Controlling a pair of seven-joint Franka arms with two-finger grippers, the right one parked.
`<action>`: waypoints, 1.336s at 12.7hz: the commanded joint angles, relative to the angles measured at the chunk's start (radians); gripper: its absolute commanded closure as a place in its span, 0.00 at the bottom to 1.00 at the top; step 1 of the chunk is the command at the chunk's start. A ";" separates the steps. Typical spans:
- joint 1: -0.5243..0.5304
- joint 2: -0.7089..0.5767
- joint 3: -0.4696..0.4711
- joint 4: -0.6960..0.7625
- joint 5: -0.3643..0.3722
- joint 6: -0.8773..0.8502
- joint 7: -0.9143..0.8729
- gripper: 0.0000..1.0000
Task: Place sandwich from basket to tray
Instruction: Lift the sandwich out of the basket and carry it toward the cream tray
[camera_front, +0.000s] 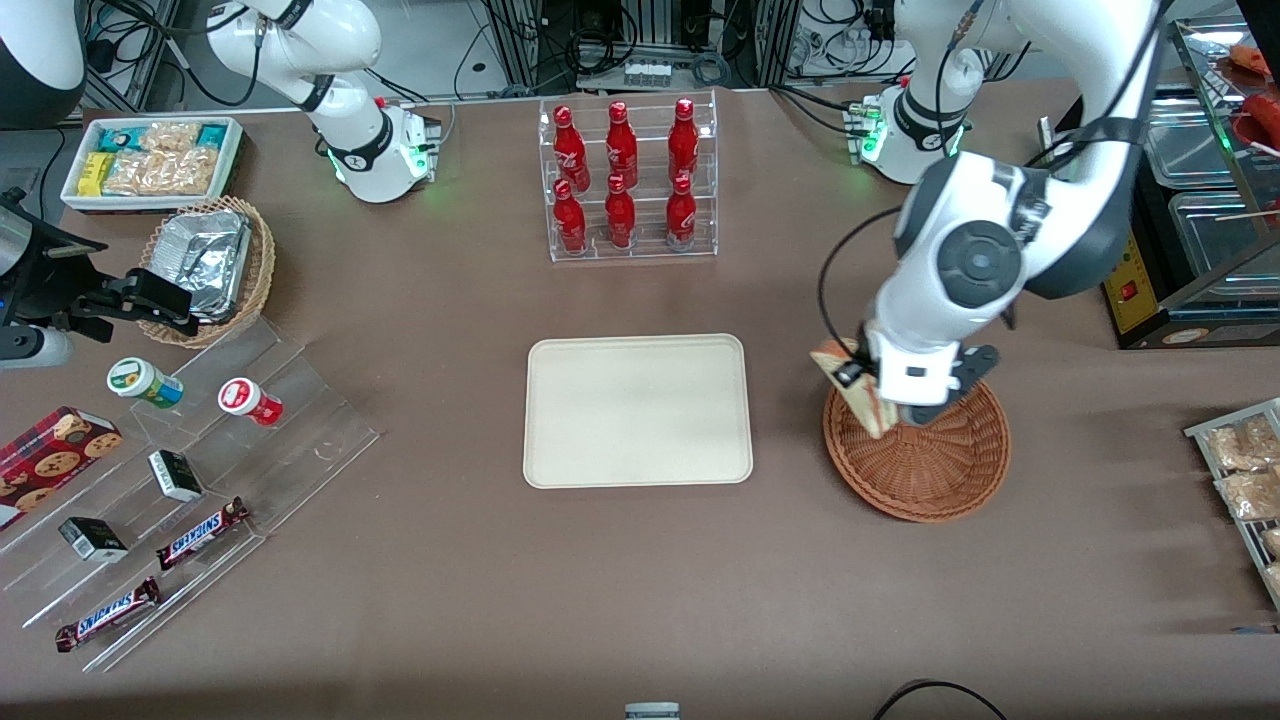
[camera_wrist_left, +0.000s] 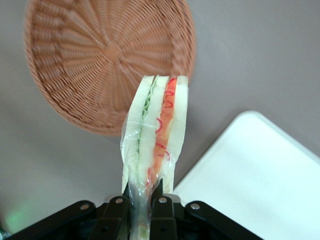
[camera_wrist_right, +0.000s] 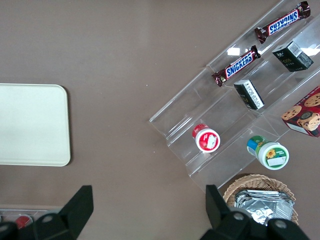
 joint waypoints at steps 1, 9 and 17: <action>0.001 0.061 -0.087 0.045 0.072 0.036 0.008 1.00; -0.107 0.361 -0.210 0.268 0.243 0.090 -0.011 1.00; -0.167 0.472 -0.204 0.286 0.292 0.186 -0.009 1.00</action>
